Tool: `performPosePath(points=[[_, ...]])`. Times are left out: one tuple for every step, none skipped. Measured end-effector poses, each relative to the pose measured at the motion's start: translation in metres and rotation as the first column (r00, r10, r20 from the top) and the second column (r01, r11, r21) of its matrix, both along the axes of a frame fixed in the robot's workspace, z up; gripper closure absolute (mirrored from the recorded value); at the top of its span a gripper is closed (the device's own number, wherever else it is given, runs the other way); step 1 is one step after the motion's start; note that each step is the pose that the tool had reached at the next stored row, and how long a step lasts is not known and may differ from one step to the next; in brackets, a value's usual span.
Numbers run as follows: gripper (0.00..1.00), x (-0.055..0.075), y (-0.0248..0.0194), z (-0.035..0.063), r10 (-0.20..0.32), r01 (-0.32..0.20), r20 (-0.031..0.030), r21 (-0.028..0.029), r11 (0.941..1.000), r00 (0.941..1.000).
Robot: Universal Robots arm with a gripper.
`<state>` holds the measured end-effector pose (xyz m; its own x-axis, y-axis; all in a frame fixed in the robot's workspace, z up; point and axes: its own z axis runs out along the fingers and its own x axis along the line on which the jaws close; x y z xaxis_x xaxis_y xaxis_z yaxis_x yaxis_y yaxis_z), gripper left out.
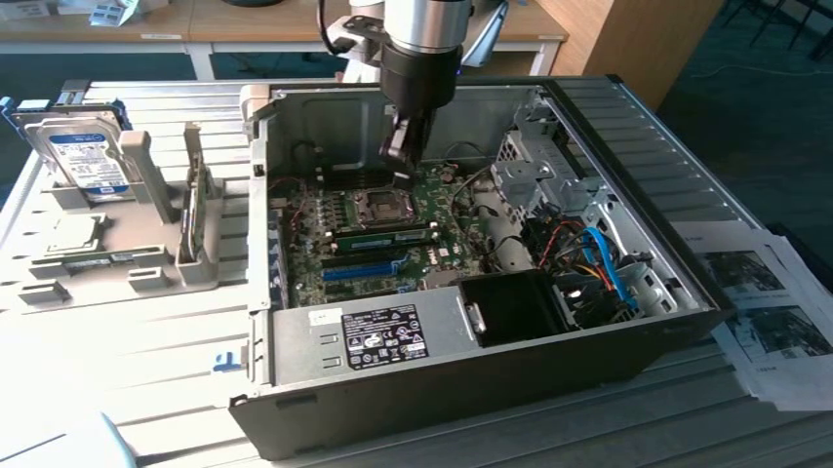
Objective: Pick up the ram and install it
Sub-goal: 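Press down the ram until it locks into place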
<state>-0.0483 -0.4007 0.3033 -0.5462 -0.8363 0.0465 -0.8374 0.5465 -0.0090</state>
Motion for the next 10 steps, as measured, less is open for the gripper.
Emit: performPosePath(points=[[0.90,0.0000,0.0000,0.0000,-0.018,0.018,0.0000,0.0000,0.9998,0.9998],[0.90,0.0000,0.0000,0.0000,-0.036,0.036,0.0000,0.0000,0.9994,0.9994],[0.90,0.0000,0.0000,0.0000,-0.054,0.054,0.0000,-0.0001,0.9985,0.9985],[0.90,0.0000,0.0000,0.0000,-0.072,0.072,0.0000,-0.0001,0.9974,0.9974],[0.90,0.0000,0.0000,0.0000,-0.090,0.090,0.0000,0.0000,0.9960,0.9960],[0.90,0.0000,0.0000,0.0000,-0.108,0.108,0.0000,-0.0001,0.9942,0.9942],[0.90,0.0000,0.0000,0.0000,-0.127,0.127,0.0000,-0.0001,0.9919,0.9919],[0.90,0.0000,0.0000,0.0000,-0.145,0.145,0.0000,-0.0002,0.9894,0.9894],[0.90,0.0000,0.0000,0.0000,-0.163,0.163,0.0000,-0.0002,0.9867,0.9867],[0.90,0.0000,0.0000,0.0000,-0.180,0.180,0.0000,-0.0001,0.9836,0.9836]])
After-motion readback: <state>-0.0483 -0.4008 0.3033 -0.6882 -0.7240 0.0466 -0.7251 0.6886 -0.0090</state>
